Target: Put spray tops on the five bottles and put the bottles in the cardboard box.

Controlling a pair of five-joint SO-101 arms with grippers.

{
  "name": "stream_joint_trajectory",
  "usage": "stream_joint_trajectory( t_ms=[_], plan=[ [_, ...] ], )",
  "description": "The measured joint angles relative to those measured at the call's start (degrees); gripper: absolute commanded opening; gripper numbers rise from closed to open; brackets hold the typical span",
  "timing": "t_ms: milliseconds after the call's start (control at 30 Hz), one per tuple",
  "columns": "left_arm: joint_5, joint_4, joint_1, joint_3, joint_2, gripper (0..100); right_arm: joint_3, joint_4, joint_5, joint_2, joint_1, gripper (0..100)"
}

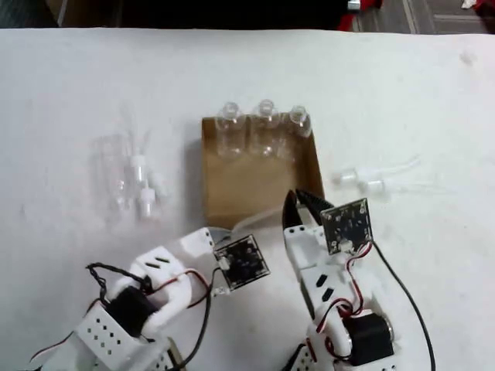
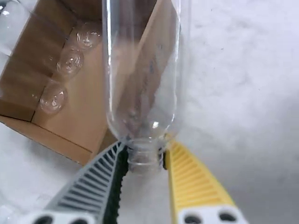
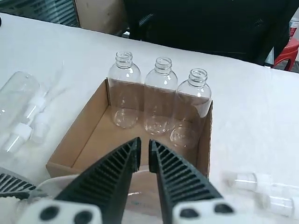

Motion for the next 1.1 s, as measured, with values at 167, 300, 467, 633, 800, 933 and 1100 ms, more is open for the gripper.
stream_joint_trajectory(
  t_ms=[167,300,467,633,800,933,1100],
  plan=[
    [-0.1,0.4,0.1,-0.4,0.1,2,1.8,-0.5,0.0,0.0,0.4,1.6],
    [0.4,2.5,0.3,-3.0,0.1,2,1.9,-1.2,0.0,0.0,0.4,1.6],
    [2.9,4.7,0.7,-4.7,0.2,2,2.6,-1.3,0.0,0.0,0.4,1.7],
    [3.1,4.7,0.8,-5.4,0.2,2,2.7,-1.2,0.4,0.0,0.4,1.6],
    [3.1,4.7,0.8,-5.4,0.2,2,3.3,-0.8,6.8,0.0,0.4,1.6],
    [3.1,4.7,0.8,-5.4,0.2,2,4.0,-0.8,8.1,0.0,0.4,1.6],
    [3.1,4.7,0.8,-6.7,0.3,2,4.0,-0.8,8.4,0.0,0.4,1.6]
  ],
)
